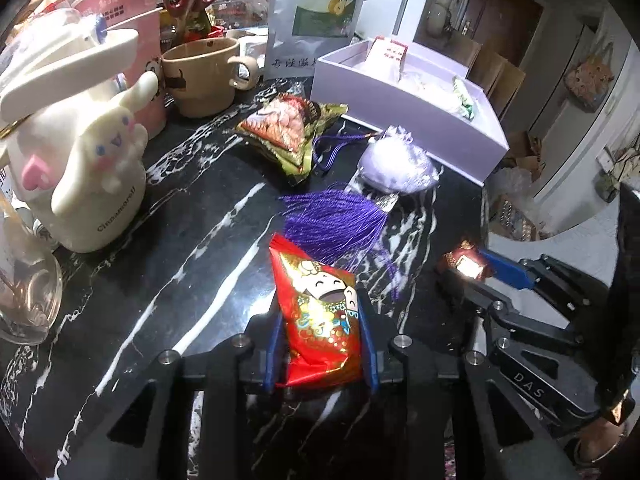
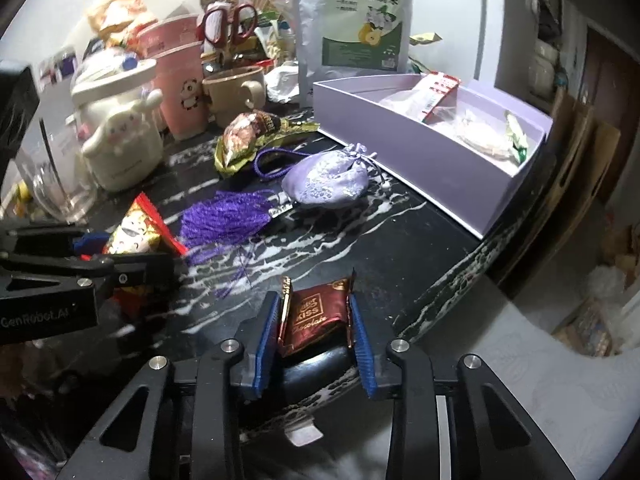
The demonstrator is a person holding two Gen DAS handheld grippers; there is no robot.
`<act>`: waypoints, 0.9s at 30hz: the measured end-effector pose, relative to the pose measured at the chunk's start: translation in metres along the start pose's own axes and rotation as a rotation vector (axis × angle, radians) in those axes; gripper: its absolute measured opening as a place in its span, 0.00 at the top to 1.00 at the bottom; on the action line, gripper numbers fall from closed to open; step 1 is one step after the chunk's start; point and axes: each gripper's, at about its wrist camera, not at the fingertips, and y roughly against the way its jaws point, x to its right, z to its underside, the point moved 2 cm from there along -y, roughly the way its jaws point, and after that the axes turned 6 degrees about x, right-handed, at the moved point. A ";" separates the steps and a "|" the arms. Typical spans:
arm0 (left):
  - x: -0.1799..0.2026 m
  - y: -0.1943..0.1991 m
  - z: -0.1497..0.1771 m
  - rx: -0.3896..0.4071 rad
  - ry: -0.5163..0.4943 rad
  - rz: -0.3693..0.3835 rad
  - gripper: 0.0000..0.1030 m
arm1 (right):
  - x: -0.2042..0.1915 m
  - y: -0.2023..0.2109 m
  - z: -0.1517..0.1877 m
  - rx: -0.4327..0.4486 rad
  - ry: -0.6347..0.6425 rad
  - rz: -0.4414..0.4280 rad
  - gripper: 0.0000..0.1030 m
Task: Organize soft objects
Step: 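Adjust grips on both held packets above the counter, then lift both held packets and carry them over the lavender box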
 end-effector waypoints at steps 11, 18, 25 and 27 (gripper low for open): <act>0.001 0.025 -0.015 0.067 0.006 0.009 0.70 | -0.003 0.020 -0.013 0.064 -0.038 -0.046 0.68; 0.007 0.043 -0.037 0.137 -0.015 0.019 0.70 | -0.002 0.039 -0.031 0.126 -0.032 -0.049 0.68; 0.026 0.064 -0.072 0.248 -0.064 0.059 0.70 | 0.009 0.076 -0.061 0.239 -0.011 -0.026 0.68; 0.033 0.068 -0.082 0.274 -0.079 0.073 0.70 | 0.014 0.084 -0.070 0.265 -0.010 -0.017 0.68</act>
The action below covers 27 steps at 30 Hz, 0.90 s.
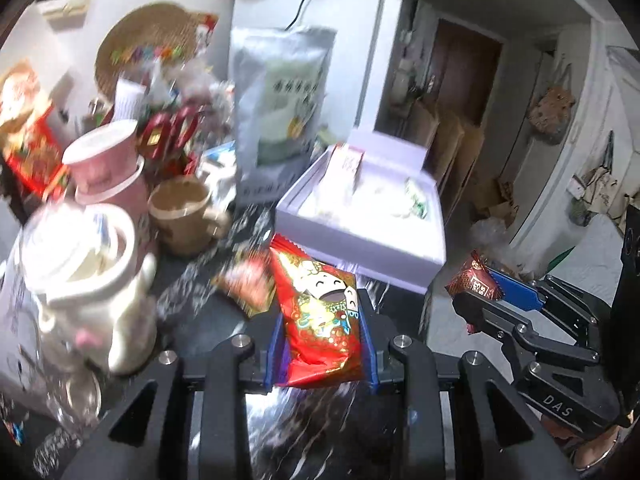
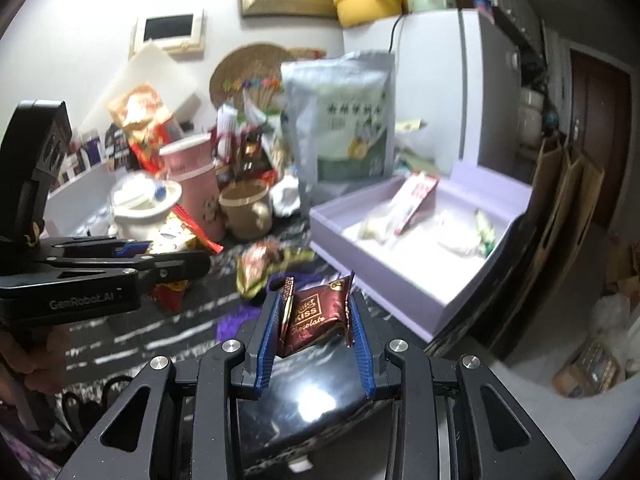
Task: Organize soft objects
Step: 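Lift both held packets and carry them over the lavender box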
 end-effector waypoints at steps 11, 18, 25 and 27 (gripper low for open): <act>0.034 -0.007 -0.063 0.126 -0.076 0.070 0.70 | 0.036 0.022 -0.060 0.122 0.023 0.058 0.68; 0.053 -0.026 -0.106 0.179 -0.118 0.098 0.70 | 0.066 0.021 -0.098 0.173 0.030 0.093 0.68; 0.072 -0.061 -0.146 0.187 -0.163 0.130 0.70 | 0.098 0.008 -0.131 0.193 0.023 0.118 0.68; 0.077 -0.073 -0.155 0.182 -0.178 0.135 0.70 | 0.105 0.003 -0.138 0.195 0.020 0.125 0.68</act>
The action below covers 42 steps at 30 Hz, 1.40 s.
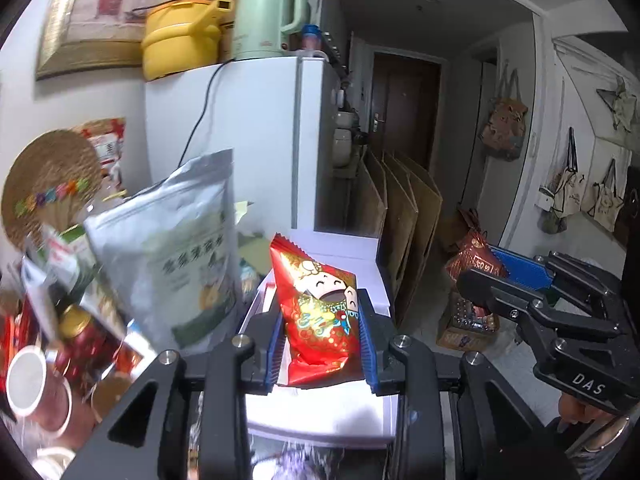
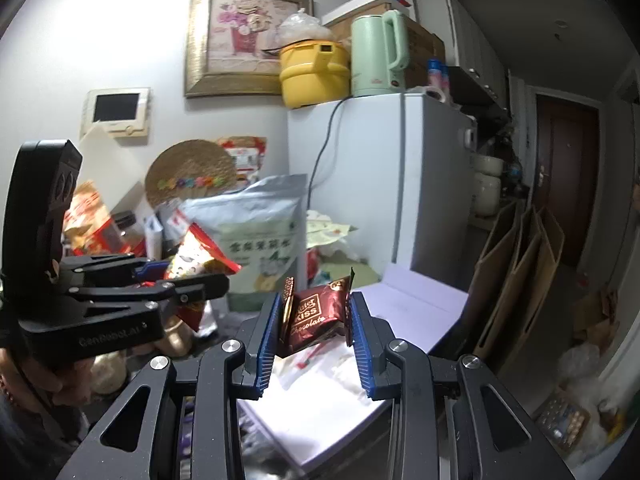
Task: Organize soft objects
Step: 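Lift both held packets and carry them over the lavender box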
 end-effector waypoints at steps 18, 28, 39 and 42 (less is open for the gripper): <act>-0.006 -0.136 -0.017 -0.180 -0.023 0.006 0.70 | 0.055 -0.104 -0.008 -0.108 0.006 0.068 0.68; -0.008 -0.186 0.013 -0.328 -0.047 -0.009 0.70 | 0.072 -0.149 0.028 -0.227 -0.030 0.075 0.68; -0.013 -0.223 0.057 -0.463 -0.043 0.006 0.70 | 0.085 -0.175 0.073 -0.353 -0.121 0.039 0.67; -0.012 -0.232 0.069 -0.495 -0.051 0.008 0.70 | 0.086 -0.181 0.084 -0.382 -0.124 0.039 0.67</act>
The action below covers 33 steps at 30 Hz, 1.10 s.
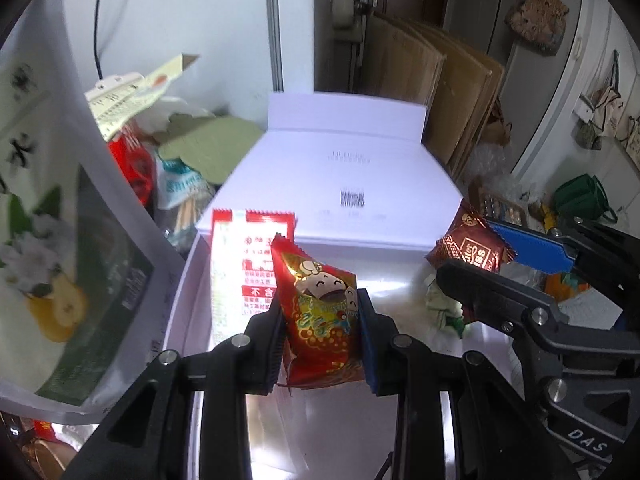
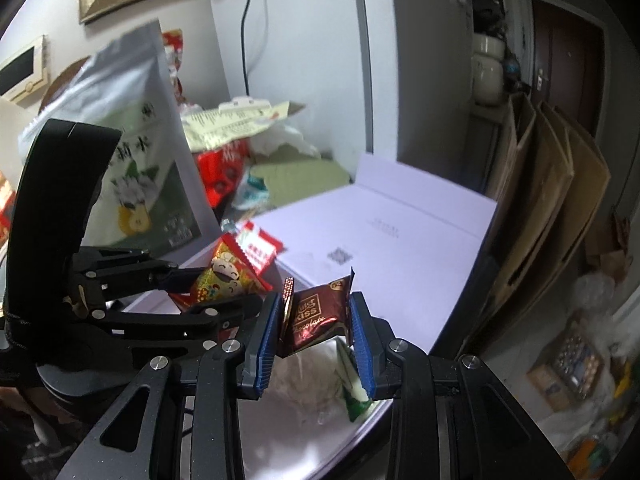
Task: Organize soft objects
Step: 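Lift both held packets and carry them over the lavender box, then lower both packets into the lavender box and open both tools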
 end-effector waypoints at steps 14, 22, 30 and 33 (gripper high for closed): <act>-0.003 -0.042 0.000 -0.077 0.012 0.023 0.69 | 0.013 -0.024 0.008 -0.060 -0.014 0.010 0.67; -0.004 -0.045 0.001 -0.085 0.011 0.011 0.69 | 0.016 -0.032 0.011 -0.082 -0.010 -0.001 0.67; -0.007 -0.043 0.004 -0.100 0.032 0.000 0.68 | 0.014 -0.039 0.009 -0.104 0.009 -0.008 0.64; -0.008 -0.040 0.004 -0.102 0.037 -0.005 0.68 | 0.013 -0.037 0.008 -0.107 0.007 -0.010 0.60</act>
